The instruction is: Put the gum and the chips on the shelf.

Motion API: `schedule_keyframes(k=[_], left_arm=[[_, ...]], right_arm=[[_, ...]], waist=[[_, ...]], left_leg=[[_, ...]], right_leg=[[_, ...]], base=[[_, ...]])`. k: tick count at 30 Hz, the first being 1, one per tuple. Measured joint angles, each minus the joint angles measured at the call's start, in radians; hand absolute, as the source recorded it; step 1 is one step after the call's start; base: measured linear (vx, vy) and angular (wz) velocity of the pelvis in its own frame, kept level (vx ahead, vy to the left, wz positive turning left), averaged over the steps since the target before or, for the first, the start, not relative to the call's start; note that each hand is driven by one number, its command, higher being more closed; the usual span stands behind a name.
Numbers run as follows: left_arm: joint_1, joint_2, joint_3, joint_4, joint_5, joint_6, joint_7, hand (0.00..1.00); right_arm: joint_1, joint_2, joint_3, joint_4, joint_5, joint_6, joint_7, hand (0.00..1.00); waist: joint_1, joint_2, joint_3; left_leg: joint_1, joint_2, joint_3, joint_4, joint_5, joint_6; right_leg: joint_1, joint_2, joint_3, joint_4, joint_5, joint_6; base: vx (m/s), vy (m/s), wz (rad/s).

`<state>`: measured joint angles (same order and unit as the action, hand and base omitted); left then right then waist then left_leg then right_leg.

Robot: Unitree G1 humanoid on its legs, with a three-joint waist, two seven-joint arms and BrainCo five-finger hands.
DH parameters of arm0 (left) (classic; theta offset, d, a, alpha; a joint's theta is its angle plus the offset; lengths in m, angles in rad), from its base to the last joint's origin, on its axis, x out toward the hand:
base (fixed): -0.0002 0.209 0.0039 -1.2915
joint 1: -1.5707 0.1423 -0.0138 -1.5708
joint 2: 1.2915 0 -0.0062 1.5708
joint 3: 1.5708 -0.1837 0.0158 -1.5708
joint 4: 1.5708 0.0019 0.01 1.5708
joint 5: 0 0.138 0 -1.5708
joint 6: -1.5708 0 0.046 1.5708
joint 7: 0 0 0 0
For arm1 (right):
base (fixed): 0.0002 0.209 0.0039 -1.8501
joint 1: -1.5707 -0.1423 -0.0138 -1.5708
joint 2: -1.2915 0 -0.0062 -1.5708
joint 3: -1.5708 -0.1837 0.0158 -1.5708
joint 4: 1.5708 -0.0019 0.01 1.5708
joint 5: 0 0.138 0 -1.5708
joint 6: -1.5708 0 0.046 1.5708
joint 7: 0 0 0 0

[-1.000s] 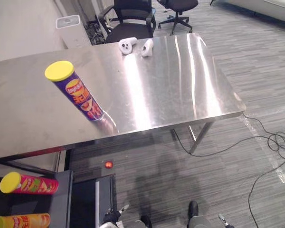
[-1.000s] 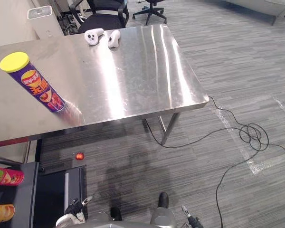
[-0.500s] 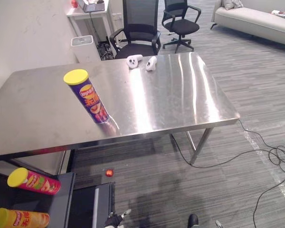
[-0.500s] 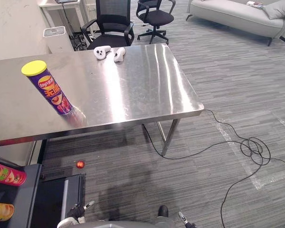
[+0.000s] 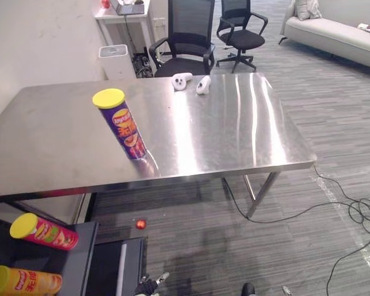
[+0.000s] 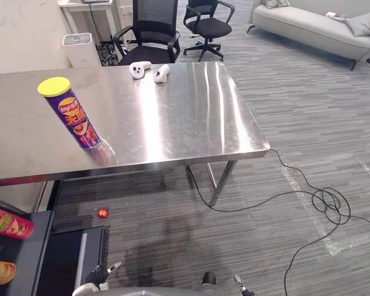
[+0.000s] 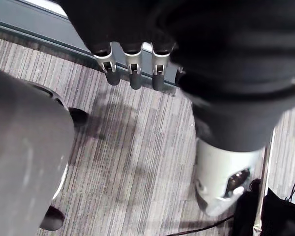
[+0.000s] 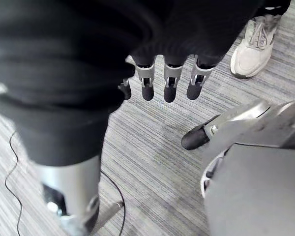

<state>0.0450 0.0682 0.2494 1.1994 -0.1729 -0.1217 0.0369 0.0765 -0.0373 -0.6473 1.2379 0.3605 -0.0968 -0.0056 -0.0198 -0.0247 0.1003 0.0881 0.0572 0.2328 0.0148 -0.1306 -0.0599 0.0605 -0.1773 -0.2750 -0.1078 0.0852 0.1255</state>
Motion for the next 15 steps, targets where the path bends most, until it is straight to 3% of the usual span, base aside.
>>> schedule_keyframes(k=[3, 8, 11, 15], left_arm=[[0.002, 0.0, 0.041, 0.001, 0.0, 0.001, 0.001, 0.0], [0.039, 0.003, 0.116, -0.028, 0.0, 0.001, 0.015, 0.0], [0.053, 0.005, 0.135, -0.027, 0.0, 0.001, 0.037, 0.0], [0.067, 0.011, 0.139, -0.028, 0.0, 0.001, 0.045, 0.0]], right_arm=[[-0.019, -0.012, -0.097, -0.007, 0.084, -0.003, -0.011, 0.0], [-0.088, -0.138, -0.373, -0.066, 0.213, -0.03, -0.094, 0.0], [-0.151, -0.231, -0.444, -0.105, 0.24, -0.075, -0.162, 0.0], [-0.223, -0.289, -0.455, -0.207, 0.245, -0.099, -0.225, 0.0]], waist=[[-0.001, -0.001, 0.0], [-0.004, -0.004, -0.005], [-0.007, -0.009, -0.013], [-0.008, -0.019, -0.025]], left_leg=[[-0.001, -0.004, -0.007, -0.014, 0.01, 0.003], [-0.019, -0.015, -0.049, -0.022, 0.023, 0.008], [-0.038, -0.019, -0.066, -0.021, 0.029, 0.011], [-0.05, -0.019, -0.083, -0.015, 0.033, 0.011]], right_leg=[[-0.003, -0.003, -0.01, 0.0, 0.0, 0.0], [-0.001, -0.014, -0.05, 0.0, -0.008, 0.005], [-0.005, -0.017, -0.061, 0.001, -0.008, 0.005], [-0.005, -0.016, -0.072, 0.001, -0.008, 0.005]], base=[[-0.03, -0.012, 0.09], [-0.01, -0.009, 0.23], [-0.01, -0.005, 0.19], [0.0, -0.017, 0.15]])
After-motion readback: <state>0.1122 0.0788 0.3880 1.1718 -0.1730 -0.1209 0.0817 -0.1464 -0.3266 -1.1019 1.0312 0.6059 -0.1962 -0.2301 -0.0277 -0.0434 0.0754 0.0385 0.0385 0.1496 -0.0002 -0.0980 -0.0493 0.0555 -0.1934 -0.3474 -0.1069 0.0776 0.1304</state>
